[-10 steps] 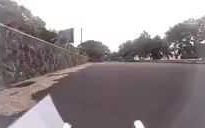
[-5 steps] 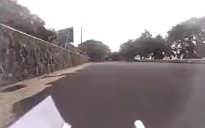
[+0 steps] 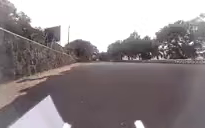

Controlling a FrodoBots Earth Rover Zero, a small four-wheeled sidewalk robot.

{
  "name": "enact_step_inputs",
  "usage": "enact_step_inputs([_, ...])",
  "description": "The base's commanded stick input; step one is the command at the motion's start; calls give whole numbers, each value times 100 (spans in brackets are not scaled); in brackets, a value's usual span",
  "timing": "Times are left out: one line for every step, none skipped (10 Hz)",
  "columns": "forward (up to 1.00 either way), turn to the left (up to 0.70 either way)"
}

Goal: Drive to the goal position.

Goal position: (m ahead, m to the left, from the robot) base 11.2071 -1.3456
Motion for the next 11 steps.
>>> enact_step_inputs([100,0])
enact_step_inputs([100,0])
enact_step_inputs([100,0])
enact_step_inputs([100,0])
enact_step_inputs([100,0])
enact_step_inputs([100,0])
enact_step_inputs([100,0])
enact_step_inputs([100,0])
enact_step_inputs([100,0])
enact_step_inputs([100,0])
enact_step_inputs([100,0])
